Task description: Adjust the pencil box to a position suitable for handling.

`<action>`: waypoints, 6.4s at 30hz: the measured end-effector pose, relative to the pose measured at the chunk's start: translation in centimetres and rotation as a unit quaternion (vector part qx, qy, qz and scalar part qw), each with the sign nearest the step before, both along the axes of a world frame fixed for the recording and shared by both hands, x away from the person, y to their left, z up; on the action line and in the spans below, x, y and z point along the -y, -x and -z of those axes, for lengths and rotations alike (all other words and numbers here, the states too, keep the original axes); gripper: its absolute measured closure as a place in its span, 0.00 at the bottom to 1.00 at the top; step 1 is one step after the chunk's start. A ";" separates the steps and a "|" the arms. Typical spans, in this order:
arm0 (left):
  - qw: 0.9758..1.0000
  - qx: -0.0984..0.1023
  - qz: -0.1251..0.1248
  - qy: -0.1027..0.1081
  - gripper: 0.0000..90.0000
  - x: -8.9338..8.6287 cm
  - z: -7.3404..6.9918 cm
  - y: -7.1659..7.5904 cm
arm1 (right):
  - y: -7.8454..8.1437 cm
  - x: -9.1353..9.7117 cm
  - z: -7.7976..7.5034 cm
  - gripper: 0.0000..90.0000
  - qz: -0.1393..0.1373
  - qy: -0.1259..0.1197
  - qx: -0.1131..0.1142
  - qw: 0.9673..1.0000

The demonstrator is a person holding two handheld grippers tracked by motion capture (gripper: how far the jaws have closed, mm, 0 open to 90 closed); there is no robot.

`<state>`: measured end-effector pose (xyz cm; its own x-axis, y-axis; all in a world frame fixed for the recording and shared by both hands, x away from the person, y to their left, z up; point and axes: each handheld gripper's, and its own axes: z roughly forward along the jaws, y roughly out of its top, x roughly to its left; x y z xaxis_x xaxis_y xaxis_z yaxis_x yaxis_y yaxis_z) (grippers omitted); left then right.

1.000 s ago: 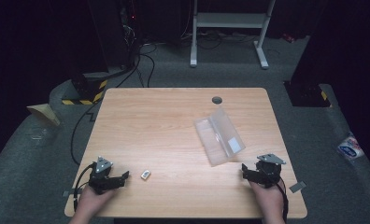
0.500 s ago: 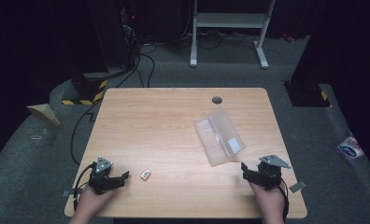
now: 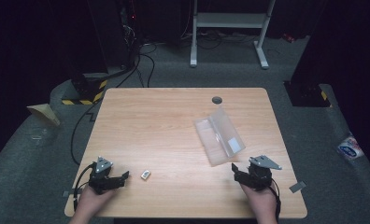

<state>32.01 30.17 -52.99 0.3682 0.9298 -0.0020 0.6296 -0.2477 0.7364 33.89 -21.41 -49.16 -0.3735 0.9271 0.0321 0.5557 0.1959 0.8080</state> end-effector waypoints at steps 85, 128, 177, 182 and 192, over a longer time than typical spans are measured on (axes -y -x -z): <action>1.000 0.001 -0.002 -0.001 0.17 0.0 0.0 0.1 | -3.1 -8.5 2.5 0.90 -0.089 0.027 -0.032 0.995; 1.000 0.001 0.001 0.000 0.17 -0.1 0.0 0.1 | -1.1 -2.1 2.1 0.61 -0.039 0.010 -0.035 0.999; 1.000 0.002 -0.005 0.001 0.18 -0.1 0.0 0.4 | -4.3 1.2 2.4 0.89 0.043 0.002 -0.048 0.998; 1.000 0.001 -0.007 0.000 0.18 -0.2 0.0 0.6 | -4.5 0.1 2.3 0.89 0.023 0.010 -0.043 0.999; 1.000 0.002 -0.013 0.001 0.19 -0.3 0.0 1.1 | -5.2 -2.7 2.4 0.89 -0.012 0.022 -0.041 0.999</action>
